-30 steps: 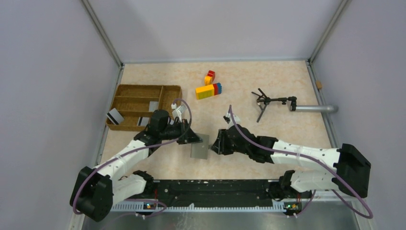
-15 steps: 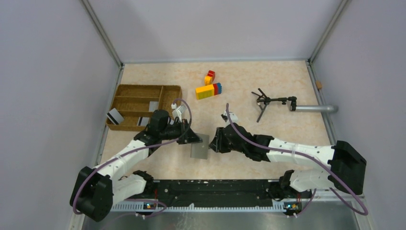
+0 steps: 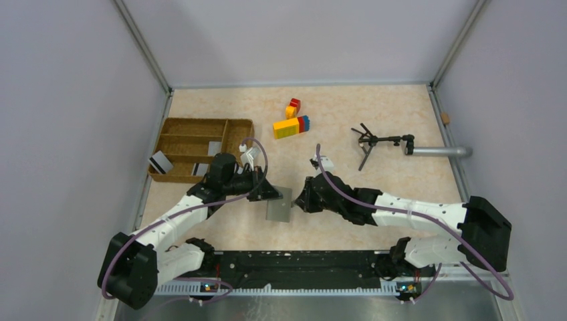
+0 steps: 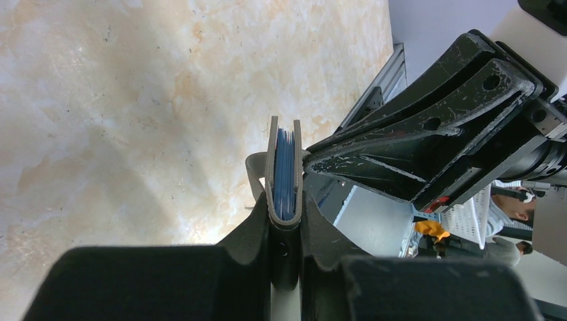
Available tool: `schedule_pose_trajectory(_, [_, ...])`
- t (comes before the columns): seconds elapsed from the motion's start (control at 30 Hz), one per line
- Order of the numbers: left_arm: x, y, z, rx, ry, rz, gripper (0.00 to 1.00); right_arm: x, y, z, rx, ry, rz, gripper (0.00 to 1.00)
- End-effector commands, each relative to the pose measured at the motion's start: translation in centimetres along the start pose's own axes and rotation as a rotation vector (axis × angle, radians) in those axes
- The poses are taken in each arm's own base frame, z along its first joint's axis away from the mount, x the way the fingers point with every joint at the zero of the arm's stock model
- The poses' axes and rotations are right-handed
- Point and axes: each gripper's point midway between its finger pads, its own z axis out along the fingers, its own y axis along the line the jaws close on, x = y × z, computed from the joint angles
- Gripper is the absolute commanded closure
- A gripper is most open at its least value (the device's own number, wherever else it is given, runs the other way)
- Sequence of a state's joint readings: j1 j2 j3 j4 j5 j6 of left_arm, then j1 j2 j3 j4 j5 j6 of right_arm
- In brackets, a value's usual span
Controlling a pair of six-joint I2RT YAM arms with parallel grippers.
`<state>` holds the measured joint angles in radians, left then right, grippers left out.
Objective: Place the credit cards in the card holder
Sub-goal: Close the card holder at the center of the board.
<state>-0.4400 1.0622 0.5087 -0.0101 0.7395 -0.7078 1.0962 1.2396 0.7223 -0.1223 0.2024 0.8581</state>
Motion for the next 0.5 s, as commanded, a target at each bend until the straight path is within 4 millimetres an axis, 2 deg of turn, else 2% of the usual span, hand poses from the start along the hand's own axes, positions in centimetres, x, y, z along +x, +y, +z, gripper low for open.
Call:
schedule_pose_trajectory(0.0, [-1.6, -1.7, -0.3, 0.036, -0.042, 0.058, 1.0, -1.2, 0.7, 0.1, -0.008, -0.03, 0.006, 1.0])
schedule_pose_trajectory(0.07, [-1.5, -1.0, -0.1, 0.0, -0.047, 0.05, 1.0, -0.7, 0.5, 0.2, -0.012, -0.021, 0.002, 1.0])
schedule_pose_trajectory(0.2, [0.2, 1.3, 0.9, -0.08, -0.039, -0.001, 1.0, 0.6, -0.7, 0.5, -0.013, -0.011, 0.002, 1.0])
schedule_pose_trajectory(0.37, [2.4, 3.8, 2.5, -0.095, -0.05, -0.087, 1.0, 4.0, -4.0, 1.5, 0.046, 0.04, 0.032, 1.0])
schedule_pose_trajectory(0.47, [3.5, 4.1, 3.7, -0.093, -0.042, -0.096, 1.0, 5.5, -5.5, 1.8, 0.081, 0.069, 0.045, 1.0])
